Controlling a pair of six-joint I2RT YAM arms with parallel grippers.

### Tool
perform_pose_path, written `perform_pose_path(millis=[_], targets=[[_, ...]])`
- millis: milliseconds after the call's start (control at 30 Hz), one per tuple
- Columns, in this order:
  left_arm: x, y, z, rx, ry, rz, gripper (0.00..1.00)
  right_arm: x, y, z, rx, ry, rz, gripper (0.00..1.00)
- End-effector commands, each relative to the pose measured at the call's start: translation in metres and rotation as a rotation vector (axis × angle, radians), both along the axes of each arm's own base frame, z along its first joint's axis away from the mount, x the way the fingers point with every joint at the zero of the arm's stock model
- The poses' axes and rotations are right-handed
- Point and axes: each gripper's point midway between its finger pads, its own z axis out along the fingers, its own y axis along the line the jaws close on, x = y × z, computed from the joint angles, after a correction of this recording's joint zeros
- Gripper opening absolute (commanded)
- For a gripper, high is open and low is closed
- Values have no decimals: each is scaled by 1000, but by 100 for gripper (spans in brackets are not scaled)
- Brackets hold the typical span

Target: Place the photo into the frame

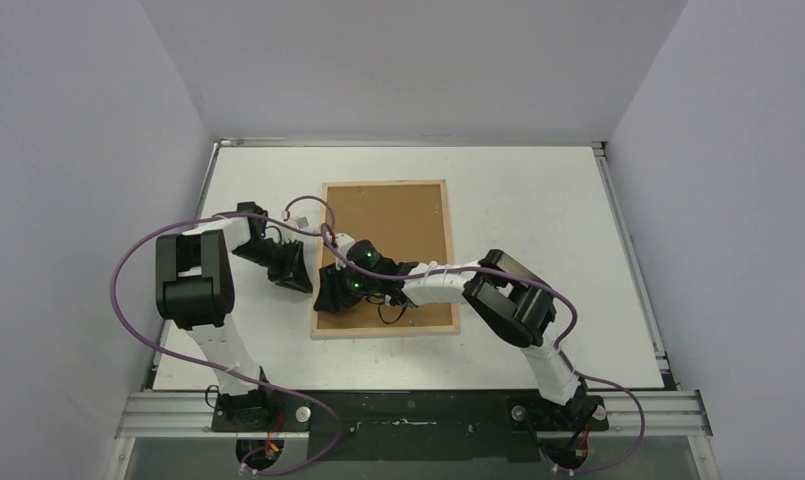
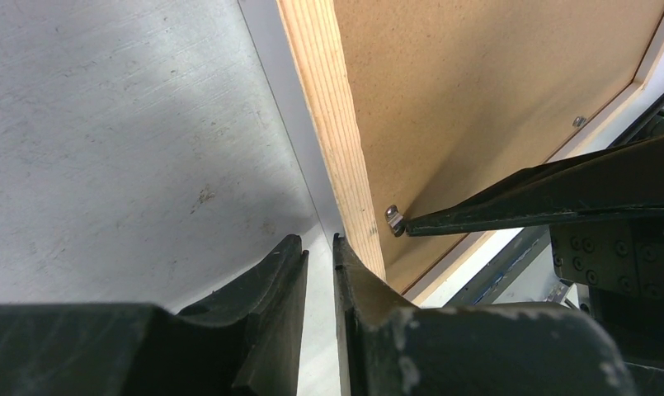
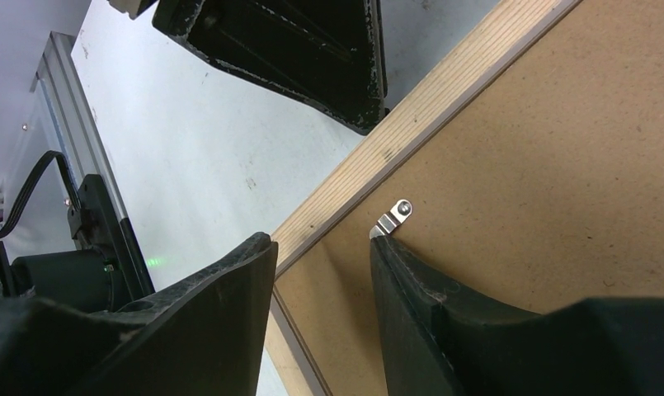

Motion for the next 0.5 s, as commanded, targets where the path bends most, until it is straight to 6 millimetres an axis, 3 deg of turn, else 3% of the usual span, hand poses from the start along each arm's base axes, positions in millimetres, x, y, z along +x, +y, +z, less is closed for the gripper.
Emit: perform_pose_path(millis=[0,467], targets=[[9,-9,8,-43,-38,-7,17,2,12,1,47,-8,-6,46],[11,-12,10,-46,-37,-14,16,7,17,-1,71,-4,-57,45]])
